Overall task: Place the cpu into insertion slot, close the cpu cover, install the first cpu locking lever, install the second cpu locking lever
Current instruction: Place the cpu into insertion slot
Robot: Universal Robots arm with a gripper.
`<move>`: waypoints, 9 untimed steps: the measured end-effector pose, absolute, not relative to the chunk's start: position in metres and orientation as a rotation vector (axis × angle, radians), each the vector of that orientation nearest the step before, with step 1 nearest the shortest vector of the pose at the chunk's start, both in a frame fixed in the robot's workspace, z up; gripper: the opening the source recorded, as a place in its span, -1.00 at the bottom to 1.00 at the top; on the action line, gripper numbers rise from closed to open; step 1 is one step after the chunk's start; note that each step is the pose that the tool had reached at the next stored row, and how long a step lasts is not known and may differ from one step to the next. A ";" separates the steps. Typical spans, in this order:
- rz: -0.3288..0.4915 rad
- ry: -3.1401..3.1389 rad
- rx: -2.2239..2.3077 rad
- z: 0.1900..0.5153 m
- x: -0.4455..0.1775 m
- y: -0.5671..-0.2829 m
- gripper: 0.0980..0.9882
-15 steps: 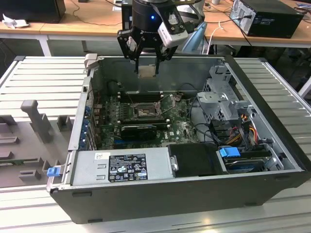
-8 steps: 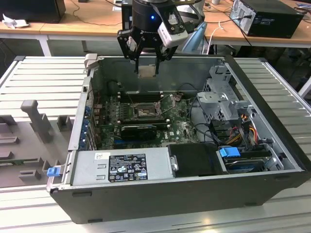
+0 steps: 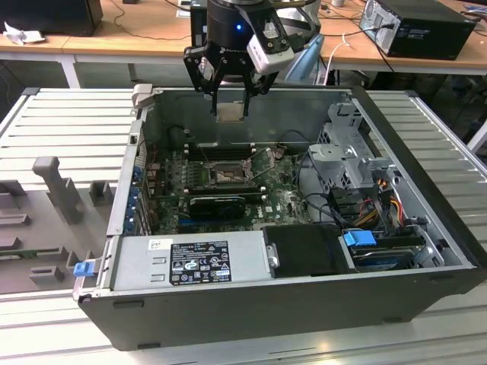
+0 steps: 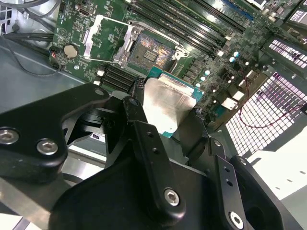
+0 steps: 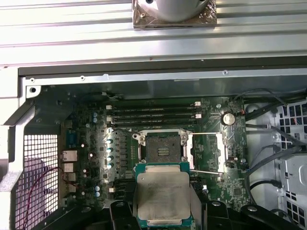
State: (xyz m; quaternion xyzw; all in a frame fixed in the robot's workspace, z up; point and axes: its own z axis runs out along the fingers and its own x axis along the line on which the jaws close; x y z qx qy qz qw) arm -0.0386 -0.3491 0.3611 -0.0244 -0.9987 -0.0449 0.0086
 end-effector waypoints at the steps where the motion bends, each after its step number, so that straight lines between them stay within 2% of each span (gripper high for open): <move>1: -0.140 -3.120 -0.077 0.361 -0.039 -0.349 -0.03; 9: -0.141 -3.120 -0.086 0.361 -0.039 -0.349 -0.03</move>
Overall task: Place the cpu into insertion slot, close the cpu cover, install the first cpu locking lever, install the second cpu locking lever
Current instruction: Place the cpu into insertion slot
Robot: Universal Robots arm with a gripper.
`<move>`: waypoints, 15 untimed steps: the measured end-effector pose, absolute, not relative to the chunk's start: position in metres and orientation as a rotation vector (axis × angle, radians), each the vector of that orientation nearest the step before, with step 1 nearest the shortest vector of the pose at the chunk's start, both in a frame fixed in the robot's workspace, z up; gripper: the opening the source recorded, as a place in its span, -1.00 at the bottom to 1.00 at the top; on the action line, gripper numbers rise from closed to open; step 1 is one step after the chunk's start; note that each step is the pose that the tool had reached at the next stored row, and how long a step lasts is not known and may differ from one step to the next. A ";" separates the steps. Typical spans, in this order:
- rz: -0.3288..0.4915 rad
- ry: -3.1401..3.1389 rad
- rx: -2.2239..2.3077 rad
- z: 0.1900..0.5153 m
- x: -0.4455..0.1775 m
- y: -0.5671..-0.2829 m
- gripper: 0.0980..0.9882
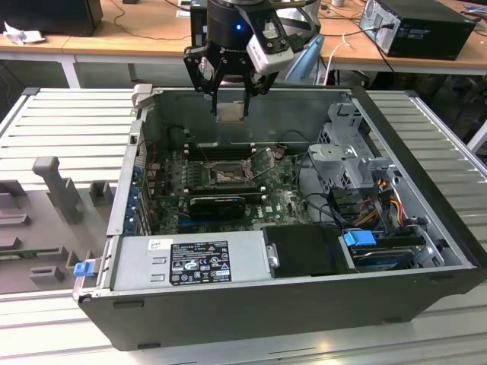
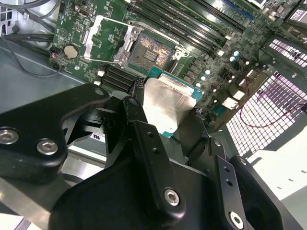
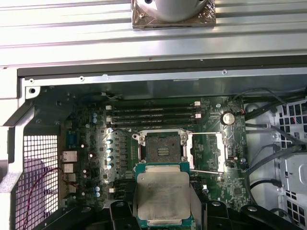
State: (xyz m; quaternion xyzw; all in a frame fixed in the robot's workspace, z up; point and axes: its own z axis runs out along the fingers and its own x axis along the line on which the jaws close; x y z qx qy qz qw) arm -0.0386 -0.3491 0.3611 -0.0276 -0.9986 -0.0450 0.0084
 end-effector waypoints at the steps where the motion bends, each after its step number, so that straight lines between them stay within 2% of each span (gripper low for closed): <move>1: -0.141 -3.120 -0.088 0.361 -0.039 -0.349 -0.03; 15: -0.141 -3.120 -0.112 0.361 -0.039 -0.349 -0.03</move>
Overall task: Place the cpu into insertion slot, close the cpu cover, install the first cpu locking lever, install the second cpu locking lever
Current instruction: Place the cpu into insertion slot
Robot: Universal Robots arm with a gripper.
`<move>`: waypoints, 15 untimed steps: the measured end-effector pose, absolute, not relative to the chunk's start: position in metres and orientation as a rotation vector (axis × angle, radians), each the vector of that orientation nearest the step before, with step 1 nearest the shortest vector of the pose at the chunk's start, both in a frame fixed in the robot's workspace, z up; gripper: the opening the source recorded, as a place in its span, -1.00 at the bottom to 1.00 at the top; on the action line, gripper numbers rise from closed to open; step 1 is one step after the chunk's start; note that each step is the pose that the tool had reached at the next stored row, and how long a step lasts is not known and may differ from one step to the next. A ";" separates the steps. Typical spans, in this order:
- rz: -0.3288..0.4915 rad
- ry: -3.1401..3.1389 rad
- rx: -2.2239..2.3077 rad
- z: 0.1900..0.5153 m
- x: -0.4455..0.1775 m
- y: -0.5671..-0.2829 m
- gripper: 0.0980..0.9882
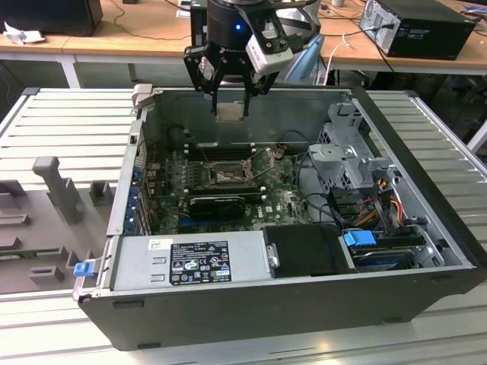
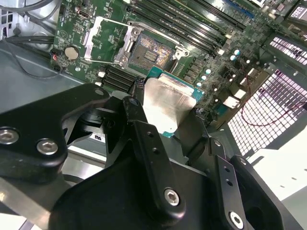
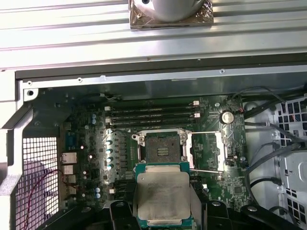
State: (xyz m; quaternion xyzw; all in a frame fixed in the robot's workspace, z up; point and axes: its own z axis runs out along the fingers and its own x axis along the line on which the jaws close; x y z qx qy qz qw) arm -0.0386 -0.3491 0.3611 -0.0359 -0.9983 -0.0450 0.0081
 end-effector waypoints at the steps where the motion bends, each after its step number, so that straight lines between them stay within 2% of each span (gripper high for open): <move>1: -0.141 -3.120 -0.113 0.361 -0.039 -0.349 -0.03; 15: -0.141 -3.119 -0.194 0.361 -0.039 -0.349 -0.03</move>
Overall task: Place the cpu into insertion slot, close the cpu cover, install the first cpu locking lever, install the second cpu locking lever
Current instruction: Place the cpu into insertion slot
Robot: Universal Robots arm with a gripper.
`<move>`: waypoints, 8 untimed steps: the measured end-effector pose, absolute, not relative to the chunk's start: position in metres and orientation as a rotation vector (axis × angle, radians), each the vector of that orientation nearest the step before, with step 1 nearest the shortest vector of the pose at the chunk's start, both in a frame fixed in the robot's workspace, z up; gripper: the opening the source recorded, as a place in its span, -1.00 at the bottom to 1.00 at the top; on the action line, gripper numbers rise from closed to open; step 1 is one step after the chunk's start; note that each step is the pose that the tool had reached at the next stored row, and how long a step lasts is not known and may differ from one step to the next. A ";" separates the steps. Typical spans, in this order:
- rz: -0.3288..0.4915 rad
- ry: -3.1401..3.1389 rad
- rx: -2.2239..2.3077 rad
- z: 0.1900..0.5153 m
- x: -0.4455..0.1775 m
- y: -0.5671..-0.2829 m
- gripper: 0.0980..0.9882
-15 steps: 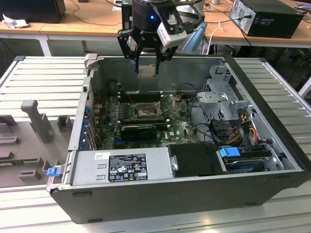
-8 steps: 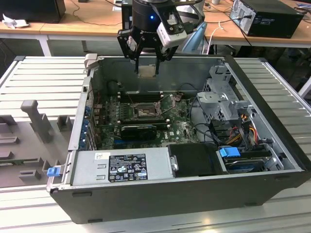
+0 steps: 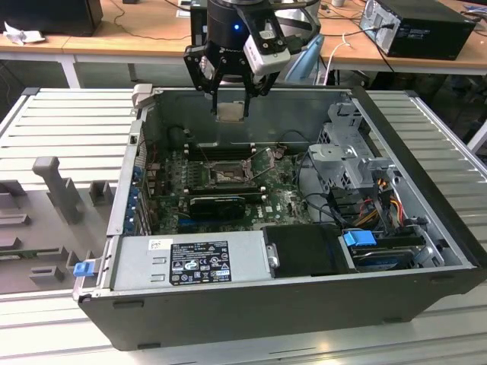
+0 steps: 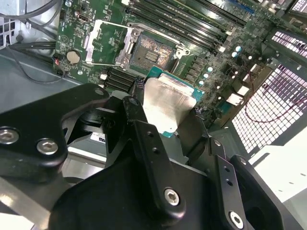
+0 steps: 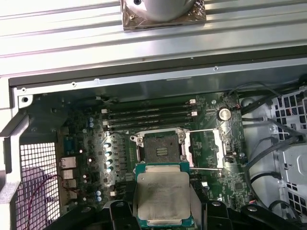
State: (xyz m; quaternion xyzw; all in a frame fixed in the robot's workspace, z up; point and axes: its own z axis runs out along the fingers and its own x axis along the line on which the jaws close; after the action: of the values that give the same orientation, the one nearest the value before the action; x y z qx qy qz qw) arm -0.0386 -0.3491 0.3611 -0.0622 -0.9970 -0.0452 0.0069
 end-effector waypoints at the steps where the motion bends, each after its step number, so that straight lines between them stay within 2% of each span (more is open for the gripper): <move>1: -0.141 -3.118 -0.200 0.361 -0.039 -0.349 -0.03; 8: -0.142 -3.116 -0.251 0.361 -0.039 -0.349 -0.03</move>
State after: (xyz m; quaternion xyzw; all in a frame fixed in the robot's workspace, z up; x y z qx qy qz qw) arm -0.0386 -0.3491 0.3611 -0.0802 -0.9957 -0.0453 0.0061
